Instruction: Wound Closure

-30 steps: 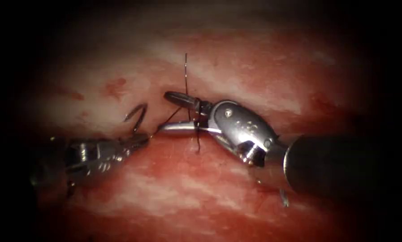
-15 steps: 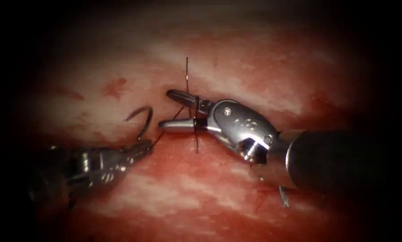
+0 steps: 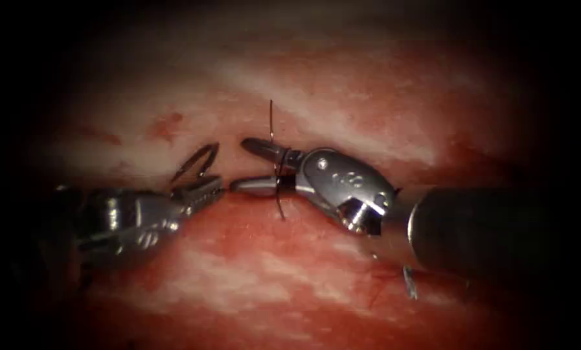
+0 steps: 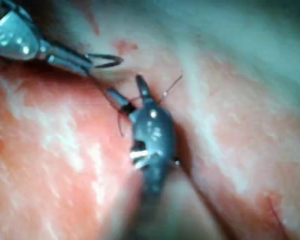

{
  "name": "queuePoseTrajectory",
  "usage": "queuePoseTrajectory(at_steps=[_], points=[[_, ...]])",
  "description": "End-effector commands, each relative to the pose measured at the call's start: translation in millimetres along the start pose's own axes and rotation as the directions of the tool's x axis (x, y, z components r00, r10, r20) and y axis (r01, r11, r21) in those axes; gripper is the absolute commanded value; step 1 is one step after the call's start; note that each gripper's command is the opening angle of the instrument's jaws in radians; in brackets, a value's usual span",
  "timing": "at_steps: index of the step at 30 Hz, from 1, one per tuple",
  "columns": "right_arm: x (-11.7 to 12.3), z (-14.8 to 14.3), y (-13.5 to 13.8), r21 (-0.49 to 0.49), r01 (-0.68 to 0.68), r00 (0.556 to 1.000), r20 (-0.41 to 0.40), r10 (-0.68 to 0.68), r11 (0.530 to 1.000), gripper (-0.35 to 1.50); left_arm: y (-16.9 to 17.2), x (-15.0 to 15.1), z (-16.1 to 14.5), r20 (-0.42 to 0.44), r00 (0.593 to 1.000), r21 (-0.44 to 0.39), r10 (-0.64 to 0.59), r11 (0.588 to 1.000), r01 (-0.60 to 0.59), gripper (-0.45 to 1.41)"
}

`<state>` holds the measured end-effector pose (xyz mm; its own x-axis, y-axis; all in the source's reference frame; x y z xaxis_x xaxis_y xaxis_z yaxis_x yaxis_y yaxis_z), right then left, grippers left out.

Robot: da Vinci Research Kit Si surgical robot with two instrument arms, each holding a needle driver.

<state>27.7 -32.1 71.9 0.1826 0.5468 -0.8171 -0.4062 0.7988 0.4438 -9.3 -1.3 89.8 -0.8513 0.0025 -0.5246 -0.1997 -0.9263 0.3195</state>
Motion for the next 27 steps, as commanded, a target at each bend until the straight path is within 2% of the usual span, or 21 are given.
queuePoseTrajectory(at_steps=[1,17,27], points=[[-0.9,0.6,-0.6,0.010,-0.005,1.000,0.003,0.005,1.000,0.64,0.0,-0.1,1.3,-0.004,1.000,-0.002,0.004,1.000,-0.004,-0.45],[-1.1,0.7,-1.6,0.108,0.004,1.000,-0.027,-0.001,0.994,0.64,-2.5,-2.2,9.5,0.006,1.000,0.013,0.029,0.999,-0.029,-0.45],[-1.0,0.1,-1.5,0.151,-0.022,0.996,-0.085,0.035,0.988,0.64,0.1,-4.7,13.5,0.022,0.998,0.023,0.063,0.998,-0.064,-0.45]])
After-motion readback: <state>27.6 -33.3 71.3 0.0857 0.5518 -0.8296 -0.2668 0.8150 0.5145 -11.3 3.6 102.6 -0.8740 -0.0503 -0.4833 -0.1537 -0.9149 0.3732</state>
